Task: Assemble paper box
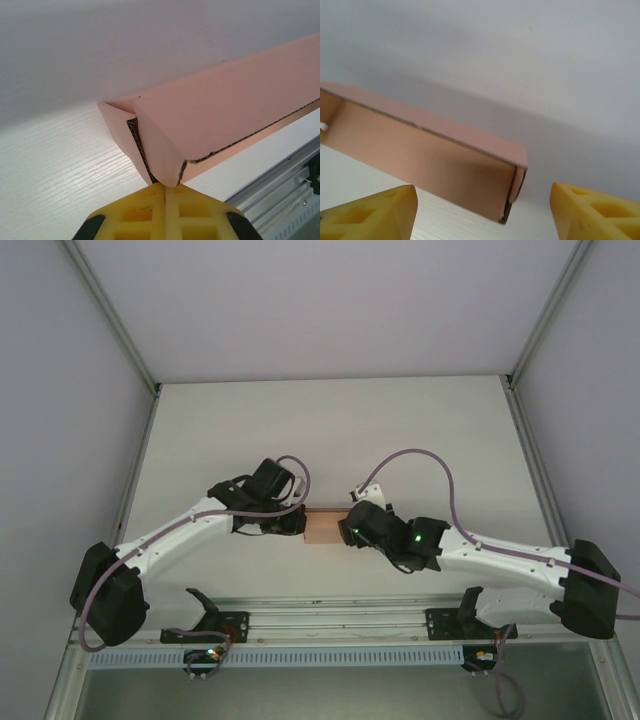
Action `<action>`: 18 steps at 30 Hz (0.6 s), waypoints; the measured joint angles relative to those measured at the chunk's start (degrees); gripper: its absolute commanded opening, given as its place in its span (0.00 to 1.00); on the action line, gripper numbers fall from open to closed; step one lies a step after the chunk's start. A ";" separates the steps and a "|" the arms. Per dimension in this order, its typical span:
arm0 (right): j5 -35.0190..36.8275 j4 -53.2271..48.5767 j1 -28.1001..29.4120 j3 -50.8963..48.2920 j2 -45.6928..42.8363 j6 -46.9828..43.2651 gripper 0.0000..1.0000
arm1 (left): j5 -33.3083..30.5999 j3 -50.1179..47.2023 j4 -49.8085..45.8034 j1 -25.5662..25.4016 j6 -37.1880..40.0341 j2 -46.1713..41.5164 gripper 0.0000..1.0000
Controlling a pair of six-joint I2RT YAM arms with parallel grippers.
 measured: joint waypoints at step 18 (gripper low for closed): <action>-4.52 5.05 -7.91 0.96 6.34 0.24 0.66 | -0.42 0.00 0.35 -0.31 1.18 0.02 0.00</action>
